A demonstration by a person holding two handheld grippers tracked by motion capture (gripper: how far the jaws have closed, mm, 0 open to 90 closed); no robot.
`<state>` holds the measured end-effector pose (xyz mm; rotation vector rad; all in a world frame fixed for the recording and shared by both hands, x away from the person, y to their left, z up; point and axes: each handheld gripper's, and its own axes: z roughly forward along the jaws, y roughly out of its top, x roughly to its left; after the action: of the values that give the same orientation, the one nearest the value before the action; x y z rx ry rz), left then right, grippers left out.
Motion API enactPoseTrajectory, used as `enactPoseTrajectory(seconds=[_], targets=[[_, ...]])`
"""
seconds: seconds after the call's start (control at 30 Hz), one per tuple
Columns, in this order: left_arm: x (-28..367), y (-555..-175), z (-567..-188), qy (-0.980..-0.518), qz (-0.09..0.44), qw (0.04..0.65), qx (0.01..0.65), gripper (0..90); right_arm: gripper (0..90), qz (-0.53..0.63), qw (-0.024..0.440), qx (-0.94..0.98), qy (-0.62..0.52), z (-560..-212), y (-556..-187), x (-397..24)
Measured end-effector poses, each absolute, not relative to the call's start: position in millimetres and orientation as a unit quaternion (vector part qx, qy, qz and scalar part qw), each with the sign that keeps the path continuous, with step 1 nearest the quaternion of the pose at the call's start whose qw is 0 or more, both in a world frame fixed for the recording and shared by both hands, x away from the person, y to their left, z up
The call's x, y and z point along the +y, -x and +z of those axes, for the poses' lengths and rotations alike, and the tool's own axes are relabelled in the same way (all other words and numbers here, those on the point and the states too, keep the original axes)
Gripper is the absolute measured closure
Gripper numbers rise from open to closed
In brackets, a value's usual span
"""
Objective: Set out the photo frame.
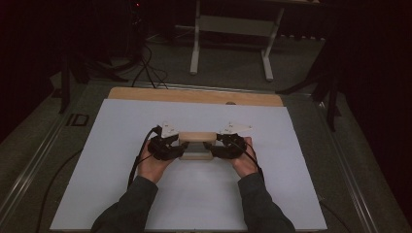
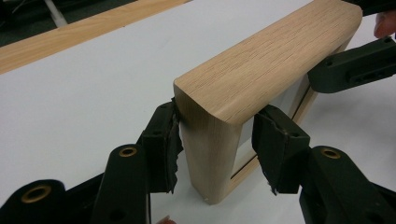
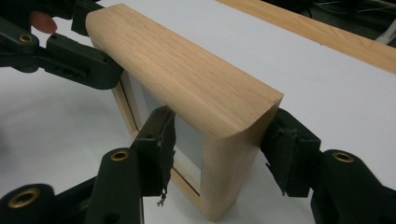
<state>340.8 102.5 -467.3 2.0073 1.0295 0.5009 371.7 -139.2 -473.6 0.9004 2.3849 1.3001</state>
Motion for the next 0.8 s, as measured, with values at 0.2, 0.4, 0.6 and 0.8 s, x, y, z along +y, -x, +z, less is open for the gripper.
enactPoseTrajectory(seconds=[0.2,0.4,0.6,0.8], targets=[[103,-344,-469,-0.790,0.196,0.410,0.412,51.7,45.7,0.455,0.135,0.821,-0.319,-475,-375,-140],[104,-348,-471,-0.785,0.196,0.415,0.415,51.3,45.5,0.461,0.129,0.815,-0.328,-476,-379,-140],[104,-352,-471,-0.784,0.195,0.417,0.416,50.9,45.0,0.463,0.126,0.810,-0.337,-477,-382,-139],[104,-355,-472,-0.784,0.193,0.419,0.415,50.4,44.7,0.461,0.126,0.810,-0.340,-477,-384,-138]])
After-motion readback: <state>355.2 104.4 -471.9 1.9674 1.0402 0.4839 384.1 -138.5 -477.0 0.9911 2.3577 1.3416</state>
